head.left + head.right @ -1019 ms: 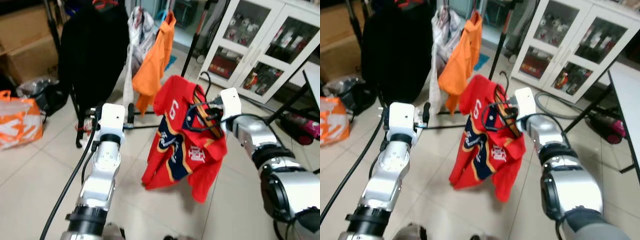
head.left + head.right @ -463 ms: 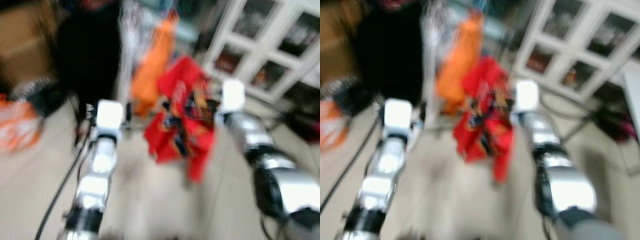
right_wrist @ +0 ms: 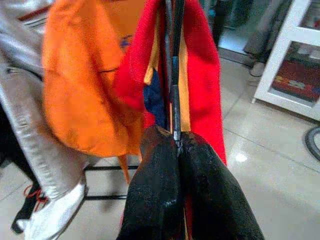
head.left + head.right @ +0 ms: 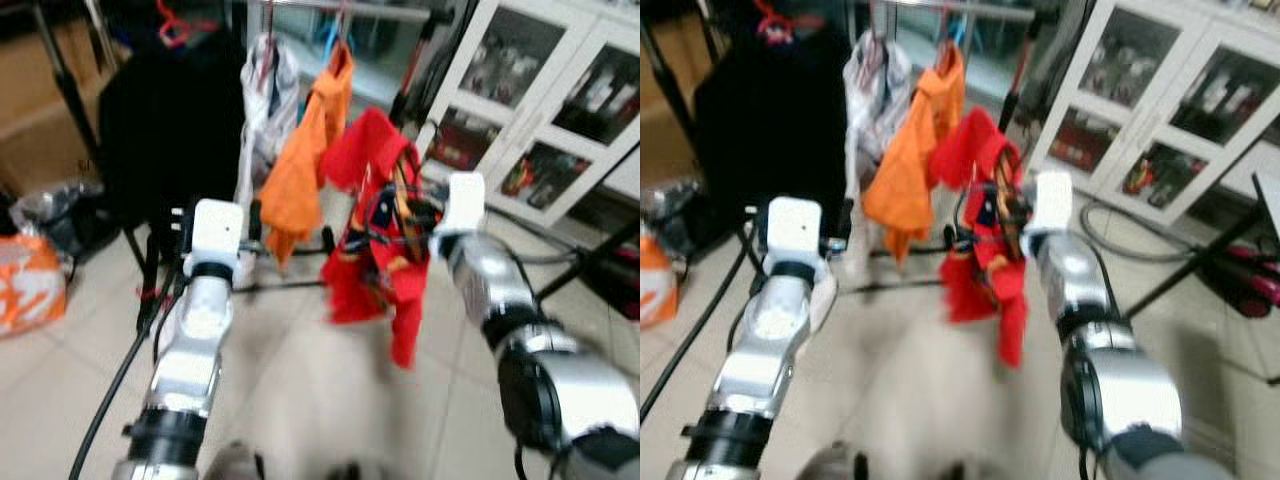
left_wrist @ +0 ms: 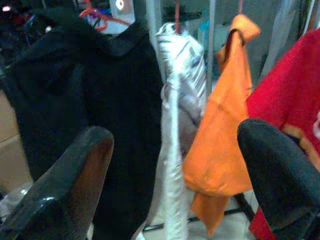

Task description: Hang hanger

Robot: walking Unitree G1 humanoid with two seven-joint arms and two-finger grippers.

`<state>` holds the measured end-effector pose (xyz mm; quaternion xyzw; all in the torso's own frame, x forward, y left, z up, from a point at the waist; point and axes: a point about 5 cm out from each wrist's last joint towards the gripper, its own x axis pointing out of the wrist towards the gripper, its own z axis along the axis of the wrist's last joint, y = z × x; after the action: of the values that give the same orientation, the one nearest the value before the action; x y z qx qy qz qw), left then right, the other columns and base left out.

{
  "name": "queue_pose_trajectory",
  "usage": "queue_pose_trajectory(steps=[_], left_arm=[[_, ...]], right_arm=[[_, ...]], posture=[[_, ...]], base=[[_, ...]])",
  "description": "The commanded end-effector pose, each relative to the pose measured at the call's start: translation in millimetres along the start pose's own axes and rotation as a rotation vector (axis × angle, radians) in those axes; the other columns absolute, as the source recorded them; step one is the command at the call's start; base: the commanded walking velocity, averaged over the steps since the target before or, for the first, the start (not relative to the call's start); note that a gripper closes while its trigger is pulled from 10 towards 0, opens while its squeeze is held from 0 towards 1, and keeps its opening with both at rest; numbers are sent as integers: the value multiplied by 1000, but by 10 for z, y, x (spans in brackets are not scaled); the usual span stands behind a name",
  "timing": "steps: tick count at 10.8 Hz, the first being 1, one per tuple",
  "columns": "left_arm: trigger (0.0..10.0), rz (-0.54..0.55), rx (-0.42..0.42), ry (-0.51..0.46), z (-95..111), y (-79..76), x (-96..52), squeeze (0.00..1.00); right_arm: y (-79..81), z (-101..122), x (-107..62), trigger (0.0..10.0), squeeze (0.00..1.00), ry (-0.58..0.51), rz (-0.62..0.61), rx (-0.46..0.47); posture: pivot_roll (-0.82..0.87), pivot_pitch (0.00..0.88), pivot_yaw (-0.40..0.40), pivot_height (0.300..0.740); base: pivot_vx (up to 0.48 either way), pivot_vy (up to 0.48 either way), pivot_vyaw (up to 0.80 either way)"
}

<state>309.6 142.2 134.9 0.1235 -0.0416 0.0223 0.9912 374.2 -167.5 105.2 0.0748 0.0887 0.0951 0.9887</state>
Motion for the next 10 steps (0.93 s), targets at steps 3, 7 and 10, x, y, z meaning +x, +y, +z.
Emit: queue_pose_trajectory(steps=[3,7,10], left_arm=[[10000,-40,7,22,-36,-118,-13,0],[10000,-37,11,17,-28,-110,-10,0],[10000,-31,-3,15,-28,-133,-2,0]], right_arm=[[-70,-138,-89,0,0,-29,-46,10],[-30,-142,-69,0,0,-1,-20,-33],[31,-39,-12,0,0,-5,22,-69]], posture=[[135,74,-124,740],[140,63,-130,740],[141,54,-141,740]], base=[[0,0,0],[0,0,0],[0,0,0]])
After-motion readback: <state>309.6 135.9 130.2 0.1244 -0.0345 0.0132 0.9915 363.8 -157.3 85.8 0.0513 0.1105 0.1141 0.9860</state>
